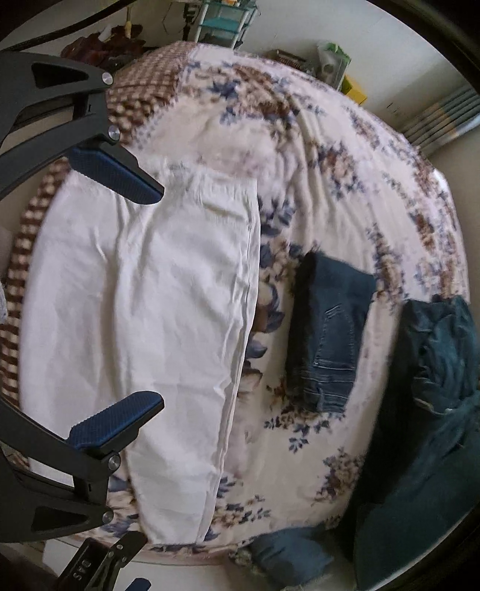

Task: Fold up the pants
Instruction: 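Lower both tools toward the waistband edge of the white pants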

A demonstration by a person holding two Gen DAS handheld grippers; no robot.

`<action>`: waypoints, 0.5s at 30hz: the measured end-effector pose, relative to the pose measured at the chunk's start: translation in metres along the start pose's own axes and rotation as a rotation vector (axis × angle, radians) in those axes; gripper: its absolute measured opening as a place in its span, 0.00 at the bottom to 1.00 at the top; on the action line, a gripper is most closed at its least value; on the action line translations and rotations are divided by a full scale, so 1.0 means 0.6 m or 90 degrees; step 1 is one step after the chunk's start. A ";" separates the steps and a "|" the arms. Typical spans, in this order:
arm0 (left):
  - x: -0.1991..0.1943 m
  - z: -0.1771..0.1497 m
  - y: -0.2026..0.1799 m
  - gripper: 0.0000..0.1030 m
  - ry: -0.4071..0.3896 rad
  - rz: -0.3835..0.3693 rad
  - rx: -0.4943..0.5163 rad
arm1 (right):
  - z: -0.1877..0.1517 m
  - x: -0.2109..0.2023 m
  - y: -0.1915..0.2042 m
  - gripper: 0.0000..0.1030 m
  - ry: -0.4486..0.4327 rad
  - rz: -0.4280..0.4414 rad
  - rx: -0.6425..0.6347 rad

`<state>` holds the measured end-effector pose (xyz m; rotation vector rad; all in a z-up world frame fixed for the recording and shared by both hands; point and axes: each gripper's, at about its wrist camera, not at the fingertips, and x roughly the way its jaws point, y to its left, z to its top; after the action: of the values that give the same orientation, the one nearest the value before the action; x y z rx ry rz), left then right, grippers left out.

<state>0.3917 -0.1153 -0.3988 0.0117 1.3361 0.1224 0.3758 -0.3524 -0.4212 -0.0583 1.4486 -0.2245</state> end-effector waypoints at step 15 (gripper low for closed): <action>0.339 0.101 -0.133 1.00 0.055 0.058 0.229 | 0.120 0.391 0.036 1.00 0.142 -0.066 -0.171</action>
<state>0.5033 -0.1712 -0.5882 0.3752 1.4294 -0.0434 0.4740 -0.3821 -0.6454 -0.3365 1.6929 -0.1221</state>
